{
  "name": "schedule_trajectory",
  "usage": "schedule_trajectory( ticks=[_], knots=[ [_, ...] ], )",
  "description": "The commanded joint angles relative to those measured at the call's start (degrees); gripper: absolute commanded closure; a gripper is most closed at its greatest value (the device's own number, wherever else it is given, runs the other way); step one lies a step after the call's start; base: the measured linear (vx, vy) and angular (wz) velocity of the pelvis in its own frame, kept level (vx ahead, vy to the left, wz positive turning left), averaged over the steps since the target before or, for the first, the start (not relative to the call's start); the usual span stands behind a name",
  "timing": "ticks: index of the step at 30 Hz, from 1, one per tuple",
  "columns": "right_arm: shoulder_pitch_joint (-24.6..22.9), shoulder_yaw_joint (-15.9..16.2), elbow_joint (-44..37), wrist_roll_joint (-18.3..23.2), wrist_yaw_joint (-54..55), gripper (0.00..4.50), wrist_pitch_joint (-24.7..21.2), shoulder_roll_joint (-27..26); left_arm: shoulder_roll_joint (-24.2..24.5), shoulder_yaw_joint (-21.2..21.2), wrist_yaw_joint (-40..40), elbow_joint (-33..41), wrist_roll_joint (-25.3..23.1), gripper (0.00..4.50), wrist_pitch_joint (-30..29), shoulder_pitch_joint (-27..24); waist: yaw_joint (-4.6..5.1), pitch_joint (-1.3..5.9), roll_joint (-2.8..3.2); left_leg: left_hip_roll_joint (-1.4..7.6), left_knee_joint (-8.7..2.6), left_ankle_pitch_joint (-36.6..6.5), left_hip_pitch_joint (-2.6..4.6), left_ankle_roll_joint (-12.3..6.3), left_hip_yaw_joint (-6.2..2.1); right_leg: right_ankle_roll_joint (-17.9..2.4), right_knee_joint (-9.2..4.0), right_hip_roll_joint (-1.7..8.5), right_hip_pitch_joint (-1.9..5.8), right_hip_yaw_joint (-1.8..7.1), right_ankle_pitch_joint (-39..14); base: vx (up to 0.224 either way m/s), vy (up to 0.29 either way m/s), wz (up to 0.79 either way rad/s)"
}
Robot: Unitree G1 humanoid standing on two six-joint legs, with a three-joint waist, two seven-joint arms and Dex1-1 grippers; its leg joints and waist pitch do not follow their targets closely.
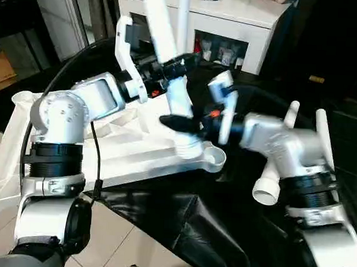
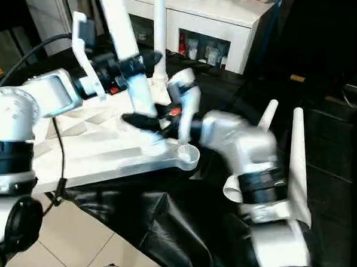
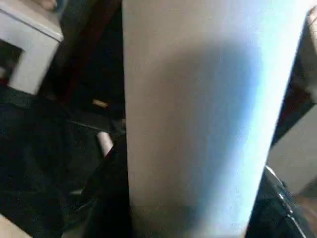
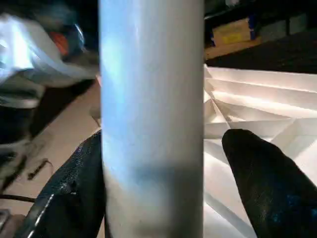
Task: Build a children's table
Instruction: Insert table leg to table base
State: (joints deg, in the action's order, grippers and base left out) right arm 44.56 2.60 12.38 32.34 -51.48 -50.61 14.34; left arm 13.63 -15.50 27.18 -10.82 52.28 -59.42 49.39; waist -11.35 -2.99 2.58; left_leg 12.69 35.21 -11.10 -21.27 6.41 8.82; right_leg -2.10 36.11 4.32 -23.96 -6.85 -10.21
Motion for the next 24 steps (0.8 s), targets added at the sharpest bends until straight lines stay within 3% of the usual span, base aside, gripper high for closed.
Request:
schedule_trajectory(
  ticks=[1,8,18,24],
  knots=[
    [0.1,-3.1,-1.1,1.5,0.0,0.91,-1.8,1.5,0.1,-1.0,0.4,-0.3,2.0,2.64,-2.2,-0.6,-0.01,4.85,-0.30,-0.07,-3.47,-3.8,-0.29,0.11,0.24,-5.3,-4.03,3.39,4.17,3.27,-8.8,0.000,0.000,0.00],
    [-0.8,-3.6,-3.5,5.1,-1.1,0.91,-5.9,2.3,-0.7,-2.1,-0.8,0.3,4.1,2.64,-5.0,-1.0,-0.11,4.94,-0.45,-0.09,-3.36,-3.0,-0.38,0.02,0.29,-5.2,-4.02,3.45,4.24,3.22,-8.5,0.000,0.000,0.00],
    [-1.2,-3.0,-4.8,5.8,-0.6,0.91,-7.0,2.3,-0.5,-2.4,-0.9,0.5,4.7,2.65,-6.3,-1.0,-0.13,4.88,-0.33,-0.05,-3.49,-3.8,-0.31,0.50,0.23,-4.4,-4.23,3.47,4.21,3.16,-9.9,0.000,0.000,0.00],
    [-1.5,-2.3,-5.6,6.2,-1.0,0.91,-7.6,2.8,0.5,-0.5,1.4,2.0,4.4,2.65,-5.8,-1.4,-0.18,4.95,-0.32,-0.01,-3.50,-3.4,-0.26,0.58,0.17,-4.3,-4.12,3.51,4.23,3.19,-9.2,0.000,0.000,0.00]
  ],
)
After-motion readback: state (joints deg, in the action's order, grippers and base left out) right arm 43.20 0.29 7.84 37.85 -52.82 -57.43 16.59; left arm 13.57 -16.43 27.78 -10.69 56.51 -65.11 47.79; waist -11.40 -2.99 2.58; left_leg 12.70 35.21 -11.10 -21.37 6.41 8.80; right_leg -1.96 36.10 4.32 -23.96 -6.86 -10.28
